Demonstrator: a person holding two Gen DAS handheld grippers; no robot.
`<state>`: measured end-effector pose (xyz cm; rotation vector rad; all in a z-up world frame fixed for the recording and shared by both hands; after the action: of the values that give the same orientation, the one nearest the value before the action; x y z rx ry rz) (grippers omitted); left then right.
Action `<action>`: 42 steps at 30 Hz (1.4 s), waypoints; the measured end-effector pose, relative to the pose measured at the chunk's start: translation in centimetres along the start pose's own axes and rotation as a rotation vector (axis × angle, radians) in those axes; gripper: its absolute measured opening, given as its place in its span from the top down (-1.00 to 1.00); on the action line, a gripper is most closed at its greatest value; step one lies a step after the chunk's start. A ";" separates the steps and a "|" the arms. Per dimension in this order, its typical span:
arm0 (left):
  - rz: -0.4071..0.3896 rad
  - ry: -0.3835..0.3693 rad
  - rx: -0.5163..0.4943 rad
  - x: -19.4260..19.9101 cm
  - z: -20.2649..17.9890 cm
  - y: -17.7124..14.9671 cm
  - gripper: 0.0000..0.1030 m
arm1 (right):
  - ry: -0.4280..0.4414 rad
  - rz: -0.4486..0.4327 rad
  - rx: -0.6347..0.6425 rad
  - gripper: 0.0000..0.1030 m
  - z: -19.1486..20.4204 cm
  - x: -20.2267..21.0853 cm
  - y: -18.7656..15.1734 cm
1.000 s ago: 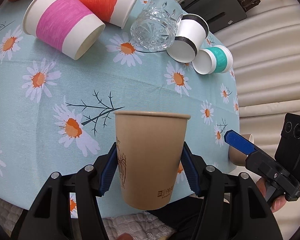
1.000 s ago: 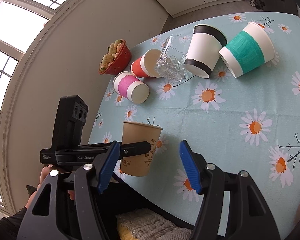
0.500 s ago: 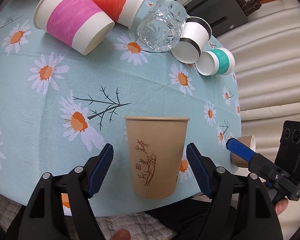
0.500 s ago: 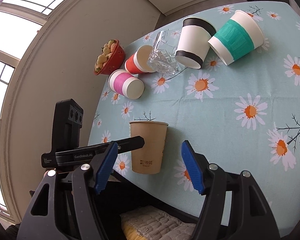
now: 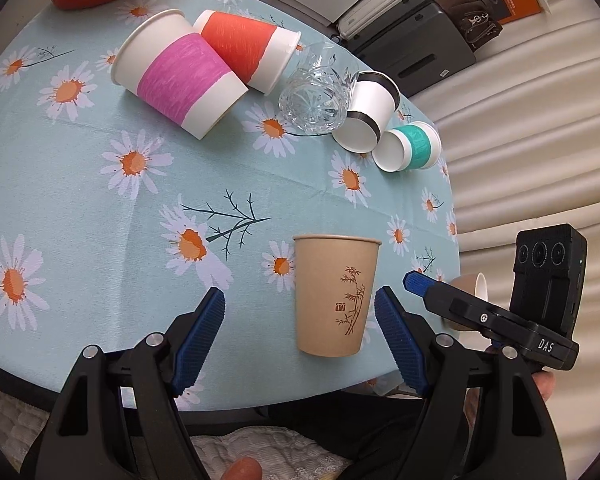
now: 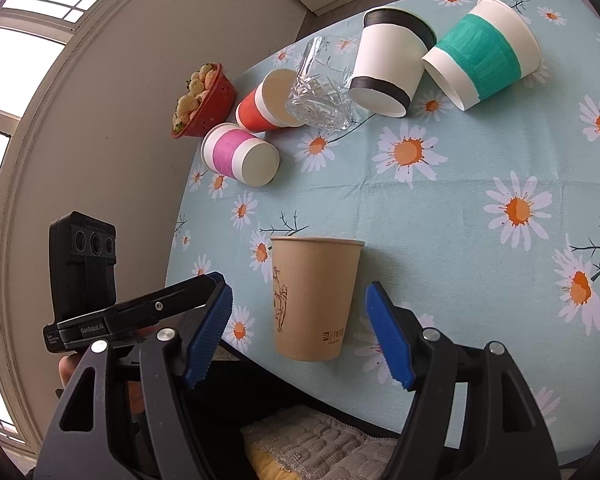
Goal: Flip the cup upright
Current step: 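Lift the tan cup with the right tool and rotate it rim-up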
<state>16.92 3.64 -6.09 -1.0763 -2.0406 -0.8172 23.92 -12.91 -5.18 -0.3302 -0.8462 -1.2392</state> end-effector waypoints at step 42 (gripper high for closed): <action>-0.051 -0.079 0.026 2.9 3.7 -3.0 -0.47 | -0.311 -0.005 0.049 -0.18 3.8 -6.8 0.5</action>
<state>12.05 6.34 -6.51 -1.0609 -2.1465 -0.7831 22.37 -5.64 -7.44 -0.4899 -1.1423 -1.1859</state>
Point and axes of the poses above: each gripper's, at about its wrist camera, not at the fingertips, and x roughly against the way its jaws point, z to its left, y to its top, the point moved 4 cm from there along -x, roughly the way its jaws point, and after that the axes turned 1 degree about -x, right-handed, at the moved point
